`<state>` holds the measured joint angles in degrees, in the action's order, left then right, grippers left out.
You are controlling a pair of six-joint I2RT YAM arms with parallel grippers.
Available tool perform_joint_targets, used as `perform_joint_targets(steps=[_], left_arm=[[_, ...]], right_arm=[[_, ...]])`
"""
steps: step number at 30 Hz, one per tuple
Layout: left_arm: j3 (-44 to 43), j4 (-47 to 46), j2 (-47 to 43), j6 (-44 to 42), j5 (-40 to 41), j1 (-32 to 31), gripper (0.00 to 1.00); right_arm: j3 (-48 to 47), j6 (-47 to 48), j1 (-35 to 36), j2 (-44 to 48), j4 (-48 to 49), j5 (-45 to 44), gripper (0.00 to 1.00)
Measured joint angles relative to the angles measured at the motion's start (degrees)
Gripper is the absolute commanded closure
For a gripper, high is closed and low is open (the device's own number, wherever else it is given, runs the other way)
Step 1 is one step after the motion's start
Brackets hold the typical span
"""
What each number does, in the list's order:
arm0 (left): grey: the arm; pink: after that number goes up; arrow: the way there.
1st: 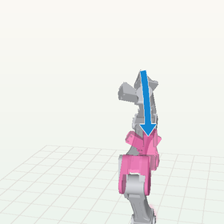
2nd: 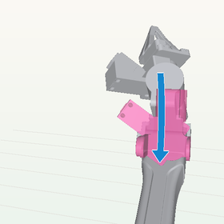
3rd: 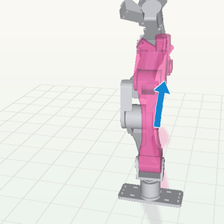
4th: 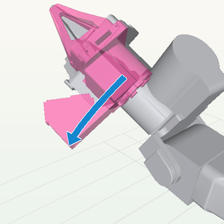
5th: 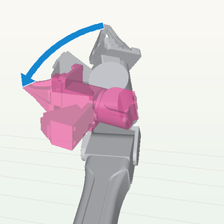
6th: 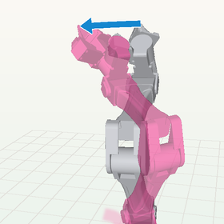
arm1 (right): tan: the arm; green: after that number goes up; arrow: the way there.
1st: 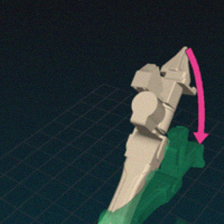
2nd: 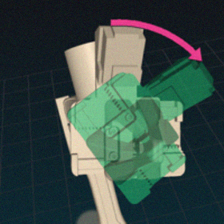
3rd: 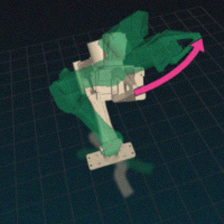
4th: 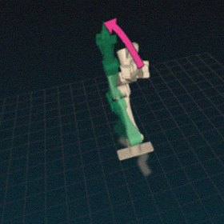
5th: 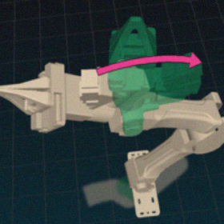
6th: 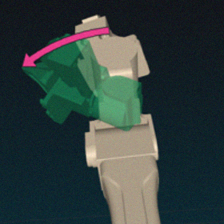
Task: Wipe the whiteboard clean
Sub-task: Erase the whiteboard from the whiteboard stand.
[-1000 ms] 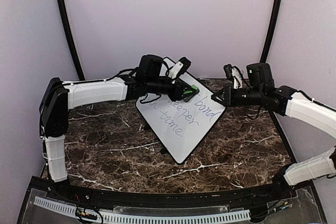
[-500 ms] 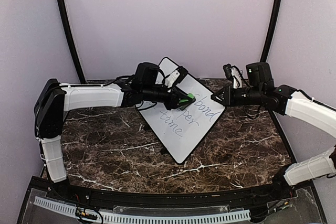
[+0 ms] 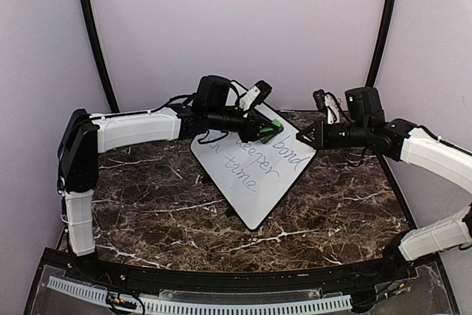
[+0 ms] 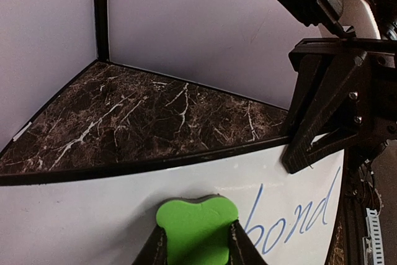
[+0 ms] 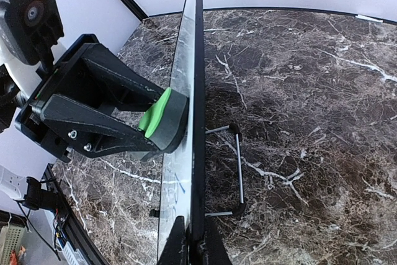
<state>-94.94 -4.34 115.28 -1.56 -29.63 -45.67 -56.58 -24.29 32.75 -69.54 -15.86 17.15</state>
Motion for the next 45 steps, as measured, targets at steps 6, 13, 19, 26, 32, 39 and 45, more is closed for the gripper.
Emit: perform_joint_targets(steps=[6,13,19,26,32,39,45], left_arm=[[-1.44,0.76,0.66,0.02,-0.26,0.0,0.92],[7.8,-3.1,-3.19,0.2,-0.39,0.0,0.92],[10.88,-3.78,-4.46,0.24,-0.55,0.0,0.91],[3.08,-1.18,-1.09,0.72,-1.18,-0.2,0.91],[-0.81,-1.14,0.63,0.74,-0.57,-0.59,0.92],[4.66,-3.87,-1.84,0.72,0.39,-0.63,0.92],[10.78,-4.31,-4.74,0.7,2.01,-0.74,0.92]], right_arm=[[0.0,0.0,0.0,0.0,-0.02,0.0,1.0],[-0.35,0.13,0.22,-0.31,0.02,0.15,1.0],[-0.59,0.44,0.22,-0.59,0.13,0.26,1.0],[-0.59,0.39,0.22,-0.68,0.0,-0.2,1.0],[-0.57,0.39,0.22,-0.66,0.0,-0.26,1.0],[-0.57,0.42,0.26,-0.66,0.28,0.11,1.0],[-0.57,0.42,0.31,-0.68,0.42,0.15,1.0]])
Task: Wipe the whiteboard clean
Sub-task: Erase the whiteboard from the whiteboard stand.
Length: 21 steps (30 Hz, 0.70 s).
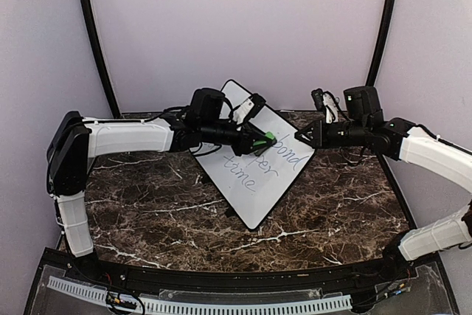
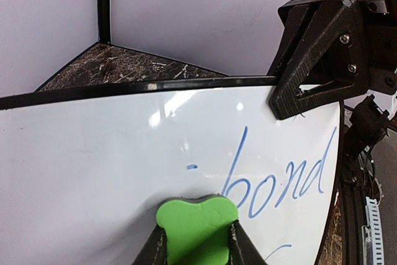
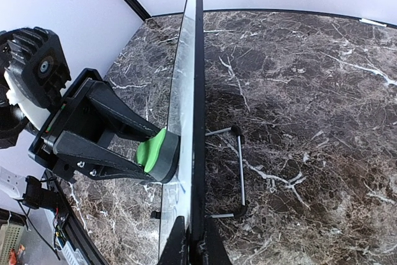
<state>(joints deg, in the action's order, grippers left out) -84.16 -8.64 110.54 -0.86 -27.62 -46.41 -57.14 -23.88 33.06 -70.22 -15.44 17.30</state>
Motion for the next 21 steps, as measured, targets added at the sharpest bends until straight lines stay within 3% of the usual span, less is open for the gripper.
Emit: perform_joint_targets(steps=[4,14,21], left_arm=[[-0.79,0.94,0.09,0.02,0.61,-0.15,0.91],[-12.59,7.1,4.42,0.04,2.67,-0.44,0.92],[-8.37,4.9,2.49,0.04,4.72,-0.87,0.92]], right_arm=[[0.0,0.0,0.0,0.0,0.02,0.0,1.0],[0.07,-0.02,0.0,0.04,-0.09,-0.42,1.0],[0.07,-0.02,0.02,0.04,-0.02,-0.24,1.0]])
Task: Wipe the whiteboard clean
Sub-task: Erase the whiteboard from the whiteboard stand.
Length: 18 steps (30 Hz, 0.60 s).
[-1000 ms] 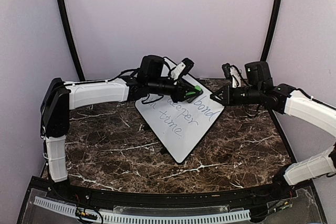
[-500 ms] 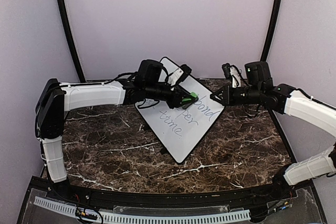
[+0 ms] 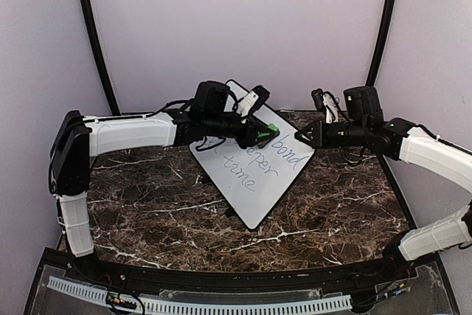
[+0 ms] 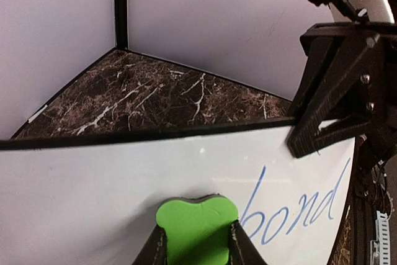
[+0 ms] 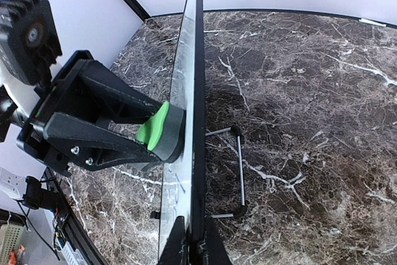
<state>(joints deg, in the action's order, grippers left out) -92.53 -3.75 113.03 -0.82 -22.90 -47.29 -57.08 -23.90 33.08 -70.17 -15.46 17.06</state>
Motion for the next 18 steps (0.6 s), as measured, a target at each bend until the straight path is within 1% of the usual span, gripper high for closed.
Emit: perform_joint_targets(steps=[5,10,13,18], left_arm=[[7.04,-1.4,-2.99,0.0,1.07,-0.02,0.92],[7.65,-1.79,-3.34,0.0,1.57,-0.11,0.92],[5.81,0.13,-2.69,0.0,1.42,-0.11,0.92],[-1.62,3.82,0.44,-0.07,0.83,-0.13,0.92]], right_arm=[[0.0,0.0,0.0,-0.09,0.09,0.13,1.0],[-0.02,0.0,0.0,-0.13,0.24,0.22,1.0],[-0.02,0.0,0.0,-0.15,0.17,0.09,1.0],[-0.02,0.0,0.0,-0.15,-0.13,-0.48,1.0]])
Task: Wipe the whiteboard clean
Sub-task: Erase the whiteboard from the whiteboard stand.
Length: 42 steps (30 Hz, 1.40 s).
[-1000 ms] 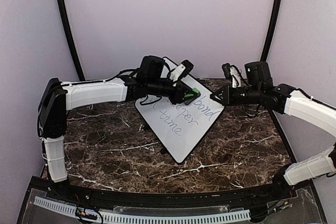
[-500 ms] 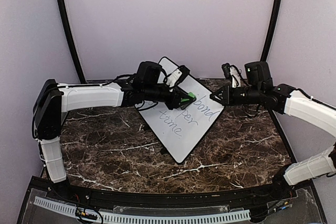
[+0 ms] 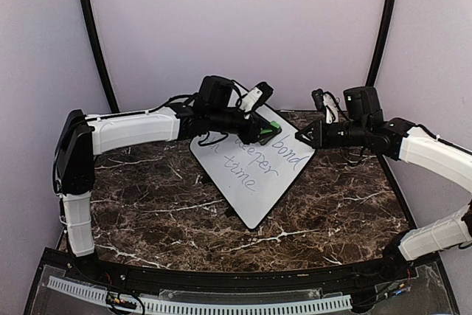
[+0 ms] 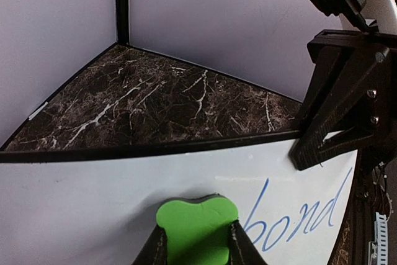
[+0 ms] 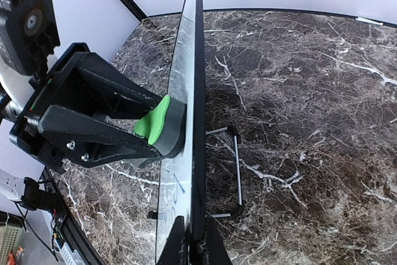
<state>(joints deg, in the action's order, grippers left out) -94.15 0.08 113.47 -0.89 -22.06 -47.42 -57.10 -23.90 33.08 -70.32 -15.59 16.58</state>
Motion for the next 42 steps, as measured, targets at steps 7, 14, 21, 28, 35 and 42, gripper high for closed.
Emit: perform_joint_targets(steps=[7,14,21,28,35,42], left_arm=[[-2.47,0.22,1.18,-0.13,0.04,-0.02,0.92],[6.27,-4.5,-2.34,0.0,0.55,-0.07,0.92],[6.95,-4.31,-2.78,-0.02,0.68,-0.07,0.92],[-0.5,0.17,0.28,-0.15,0.24,-0.17,0.92],[-3.76,0.74,1.81,-0.46,0.5,-0.46,0.93],[2.97,-3.32,-1.29,-0.44,0.76,-0.52,0.93]], right_arm=[[0.0,0.0,0.0,0.0,-0.04,0.0,1.0],[-0.09,0.04,0.0,-0.15,0.13,0.35,1.0],[-0.26,0.04,0.0,-0.37,0.22,0.55,1.0],[-0.26,0.04,0.0,-0.37,-0.09,-0.13,1.0],[-0.26,0.02,0.0,-0.37,-0.13,-0.17,1.0],[-0.26,0.04,0.09,-0.37,0.33,0.37,1.0]])
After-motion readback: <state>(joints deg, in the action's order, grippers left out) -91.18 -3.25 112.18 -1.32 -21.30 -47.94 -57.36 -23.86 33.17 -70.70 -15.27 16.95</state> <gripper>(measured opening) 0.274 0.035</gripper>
